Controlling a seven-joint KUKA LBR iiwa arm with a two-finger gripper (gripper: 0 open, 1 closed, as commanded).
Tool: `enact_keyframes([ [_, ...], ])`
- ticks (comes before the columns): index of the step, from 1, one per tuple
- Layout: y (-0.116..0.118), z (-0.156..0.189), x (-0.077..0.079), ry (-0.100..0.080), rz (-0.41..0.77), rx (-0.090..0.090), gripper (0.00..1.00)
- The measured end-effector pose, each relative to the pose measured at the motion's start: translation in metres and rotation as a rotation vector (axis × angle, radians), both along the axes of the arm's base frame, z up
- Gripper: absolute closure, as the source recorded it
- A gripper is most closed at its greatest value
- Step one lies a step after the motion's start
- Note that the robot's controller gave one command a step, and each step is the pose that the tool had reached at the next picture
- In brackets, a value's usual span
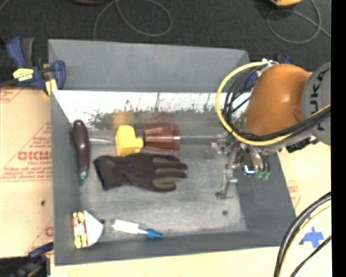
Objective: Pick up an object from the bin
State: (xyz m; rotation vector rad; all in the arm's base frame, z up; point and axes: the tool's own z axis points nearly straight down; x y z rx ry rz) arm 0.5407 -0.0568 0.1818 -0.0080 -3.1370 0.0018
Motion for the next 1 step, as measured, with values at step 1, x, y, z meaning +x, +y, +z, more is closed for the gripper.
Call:
enact_keyframes([
  [1, 0.0, 0.0046, 0.0016, -0.008, 0.001, -0.001, 0.0],
])
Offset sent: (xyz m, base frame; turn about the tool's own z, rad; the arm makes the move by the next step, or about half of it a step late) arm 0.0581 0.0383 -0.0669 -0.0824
